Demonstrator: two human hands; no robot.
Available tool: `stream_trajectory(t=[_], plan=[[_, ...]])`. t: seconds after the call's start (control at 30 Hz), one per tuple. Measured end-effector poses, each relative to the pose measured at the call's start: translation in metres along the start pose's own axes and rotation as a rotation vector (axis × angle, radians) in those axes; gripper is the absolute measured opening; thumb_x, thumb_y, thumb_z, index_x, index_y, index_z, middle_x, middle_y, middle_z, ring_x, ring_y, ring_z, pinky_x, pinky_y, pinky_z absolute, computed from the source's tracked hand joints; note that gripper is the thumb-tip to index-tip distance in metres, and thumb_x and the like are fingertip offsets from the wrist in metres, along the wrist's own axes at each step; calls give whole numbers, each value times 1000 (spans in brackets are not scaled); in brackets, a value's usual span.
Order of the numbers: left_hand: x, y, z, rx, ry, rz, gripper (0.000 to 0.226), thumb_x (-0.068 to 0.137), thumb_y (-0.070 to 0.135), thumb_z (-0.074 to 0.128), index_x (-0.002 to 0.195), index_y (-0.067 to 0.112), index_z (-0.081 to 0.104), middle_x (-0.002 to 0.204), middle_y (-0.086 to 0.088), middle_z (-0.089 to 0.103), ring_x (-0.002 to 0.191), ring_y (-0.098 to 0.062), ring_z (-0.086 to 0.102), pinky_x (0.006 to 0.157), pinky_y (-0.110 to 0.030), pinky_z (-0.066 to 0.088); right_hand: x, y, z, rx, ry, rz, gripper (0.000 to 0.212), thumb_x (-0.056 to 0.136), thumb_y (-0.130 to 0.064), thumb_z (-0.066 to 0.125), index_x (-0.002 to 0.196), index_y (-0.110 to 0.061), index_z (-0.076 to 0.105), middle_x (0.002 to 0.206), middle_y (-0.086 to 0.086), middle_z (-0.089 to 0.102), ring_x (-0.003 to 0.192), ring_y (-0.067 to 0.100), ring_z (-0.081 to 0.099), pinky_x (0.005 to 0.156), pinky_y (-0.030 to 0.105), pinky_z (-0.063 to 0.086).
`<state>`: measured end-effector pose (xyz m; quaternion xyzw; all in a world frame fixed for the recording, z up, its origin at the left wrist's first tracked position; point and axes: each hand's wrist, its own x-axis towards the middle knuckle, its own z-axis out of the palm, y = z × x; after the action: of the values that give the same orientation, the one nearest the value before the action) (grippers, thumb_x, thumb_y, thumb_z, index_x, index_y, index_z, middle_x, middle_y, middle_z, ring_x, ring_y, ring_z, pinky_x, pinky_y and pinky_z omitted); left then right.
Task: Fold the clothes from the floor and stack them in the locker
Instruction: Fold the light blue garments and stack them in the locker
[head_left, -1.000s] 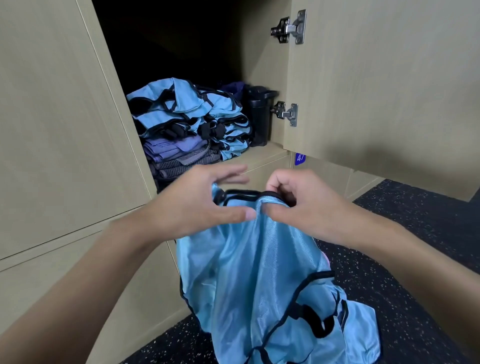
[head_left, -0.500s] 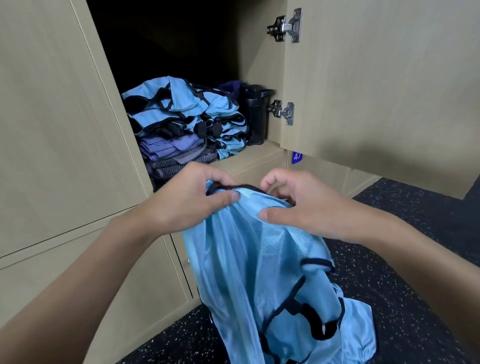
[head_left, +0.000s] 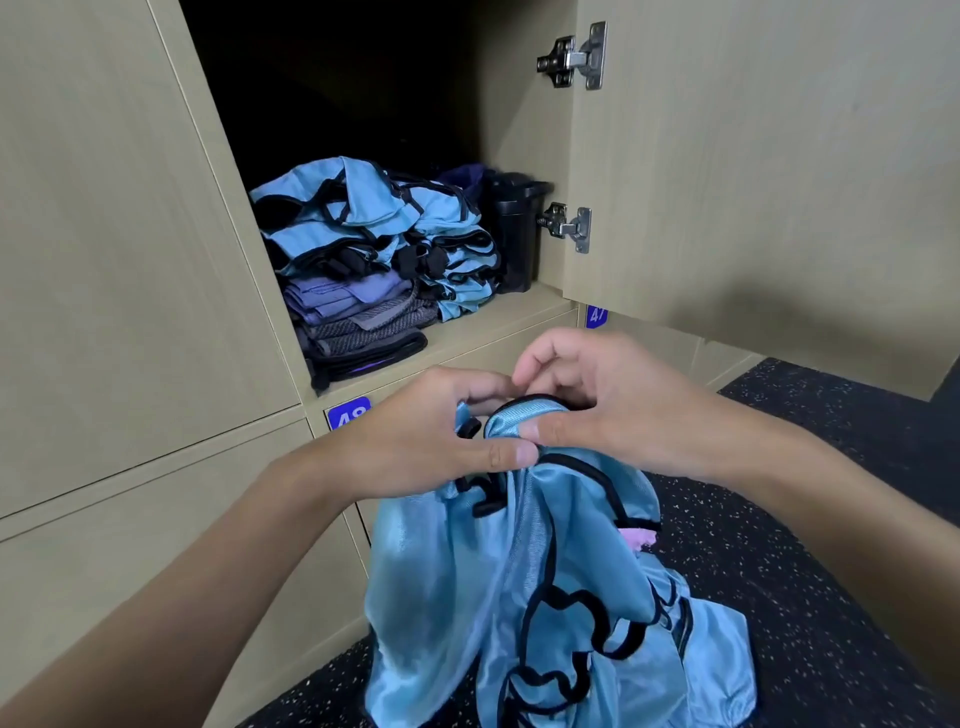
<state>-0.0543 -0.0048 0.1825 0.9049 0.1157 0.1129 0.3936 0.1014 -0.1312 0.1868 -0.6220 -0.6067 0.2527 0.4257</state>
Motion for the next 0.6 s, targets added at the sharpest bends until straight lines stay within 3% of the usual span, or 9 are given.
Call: stream_trajectory(t=[0.13, 0.2, 0.33, 0.47, 0.5, 0.6], plan=[[1, 1, -4, -19, 51, -24, 11, 87, 21, 74, 91, 11, 77, 76, -1, 71, 68, -8, 58, 64, -18, 46, -2, 3, -4, 21, -24, 44, 27, 86, -7, 73, 102, -19, 55, 84, 2, 74, 73, 12, 61, 76, 29, 50], [0, 1, -10, -8, 104, -38, 10, 89, 22, 72, 87, 14, 77, 81, -8, 71, 70, -9, 59, 66, -24, 49, -4, 3, -8, 14, -39, 81, 23, 87, -12, 73, 104, -18, 58, 77, -2, 71, 69, 7, 58, 71, 22, 46], [-4, 0, -24, 3, 185, -80, 12, 91, 25, 70, 84, 18, 76, 89, -9, 72, 79, -26, 68, 81, -41, 54, -6, 3, -16, -54, 16, 101, 8, 88, -11, 72, 84, -16, 66, 77, 0, 71, 68, 8, 60, 71, 24, 49], [-8, -2, -32, -17, 222, -98, 12, 91, 30, 69, 85, 21, 75, 92, -15, 72, 81, -38, 67, 79, -51, 54, -9, 4, -20, -70, 63, 119, 8, 88, -13, 71, 84, -16, 66, 79, 3, 74, 69, 9, 63, 73, 24, 51], [-8, -1, -34, -32, 223, -106, 14, 89, 34, 68, 86, 22, 75, 92, -19, 71, 76, -41, 64, 75, -51, 53, -9, 3, -19, -51, 36, 130, 6, 88, -15, 72, 88, -16, 66, 83, 4, 74, 70, 8, 62, 73, 23, 51], [-10, -1, -36, -55, 216, -103, 13, 90, 32, 67, 85, 21, 74, 91, -19, 71, 74, -28, 63, 75, -41, 51, -9, 5, -14, -28, -65, 155, 24, 83, -15, 77, 104, -17, 64, 94, 3, 74, 72, 5, 61, 73, 24, 52]])
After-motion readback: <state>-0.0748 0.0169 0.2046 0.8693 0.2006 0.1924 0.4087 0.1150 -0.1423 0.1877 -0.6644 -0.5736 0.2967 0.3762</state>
